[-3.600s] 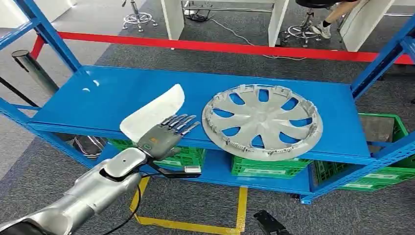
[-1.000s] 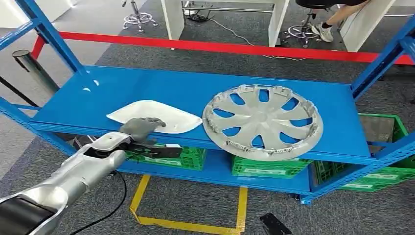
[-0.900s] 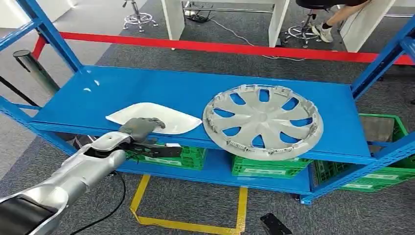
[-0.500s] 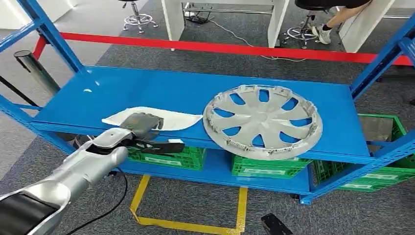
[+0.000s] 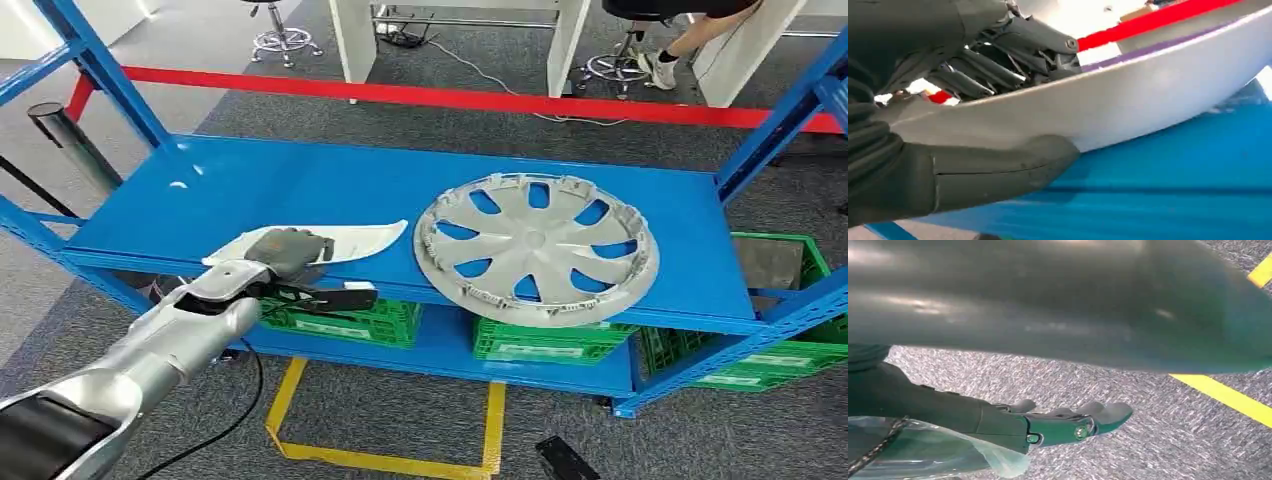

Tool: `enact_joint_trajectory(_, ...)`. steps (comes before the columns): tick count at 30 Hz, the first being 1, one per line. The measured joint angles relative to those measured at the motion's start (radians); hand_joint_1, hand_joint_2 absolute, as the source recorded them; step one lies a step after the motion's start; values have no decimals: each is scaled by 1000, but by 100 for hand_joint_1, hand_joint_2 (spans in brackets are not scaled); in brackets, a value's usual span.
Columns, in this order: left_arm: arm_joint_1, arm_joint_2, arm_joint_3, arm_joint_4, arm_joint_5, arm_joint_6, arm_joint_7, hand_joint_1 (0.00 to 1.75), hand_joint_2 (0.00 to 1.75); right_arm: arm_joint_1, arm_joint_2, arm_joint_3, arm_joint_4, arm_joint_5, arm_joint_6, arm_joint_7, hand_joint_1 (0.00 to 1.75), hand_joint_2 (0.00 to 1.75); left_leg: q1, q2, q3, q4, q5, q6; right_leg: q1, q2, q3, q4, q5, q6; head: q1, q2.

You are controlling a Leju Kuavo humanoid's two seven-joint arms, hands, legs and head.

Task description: Take the parts from the cabinet and place them on the table.

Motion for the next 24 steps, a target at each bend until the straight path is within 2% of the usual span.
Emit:
enact_joint_trajectory(1, 6, 0, 3, -13, 10, 13, -7, 175, 175, 0, 0, -1, 0, 3, -1, -2, 0, 0, 0, 0, 0, 0, 0, 0, 0, 0, 0, 0, 0, 0, 0, 0)
enact_joint_trajectory(4, 52, 2, 38, -90, 102, 147, -76, 175, 175, 2, 0, -5, 0, 9, -5, -10, 0, 0, 0, 0, -2, 0, 0, 0, 0, 0, -1, 0, 0, 0, 0, 0)
enact_joint_trajectory(8, 147, -3, 120, -233, 263, 341, -237, 175, 175, 3, 2, -6, 0, 25, -12, -15, 0, 0, 0, 1, -2, 0, -1, 1, 0, 1, -2, 0, 0, 0, 0, 0)
enact_joint_trajectory(9, 172, -5, 144, -275, 316, 401, -298, 175, 175, 3, 4, -6, 0, 30, -12, -16, 0, 0, 0, 1, -2, 0, -1, 1, 0, 1, -2, 0, 0, 0, 0, 0)
enact_joint_trajectory(12, 235, -17, 203, -381, 425, 493, -422, 175, 175, 1, 5, -6, 0, 44, -13, -14, 0, 0, 0, 1, -3, 0, -1, 1, 0, 0, -3, 0, -1, 1, 0, 0)
enact_joint_trajectory(15, 276, -29, 244, -468, 494, 537, -499, 175, 175, -3, 8, -6, 0, 55, -11, -13, 0, 0, 0, 1, -4, 0, -1, 1, 0, 1, -4, 0, -1, 1, 0, 0)
enact_joint_trajectory(24, 311, -46, 301, -566, 640, 552, -596, 175, 175, -12, 11, -6, 0, 71, -8, -12, 0, 0, 0, 1, -4, 0, -1, 1, 0, 0, -3, 0, 0, 1, 0, 0)
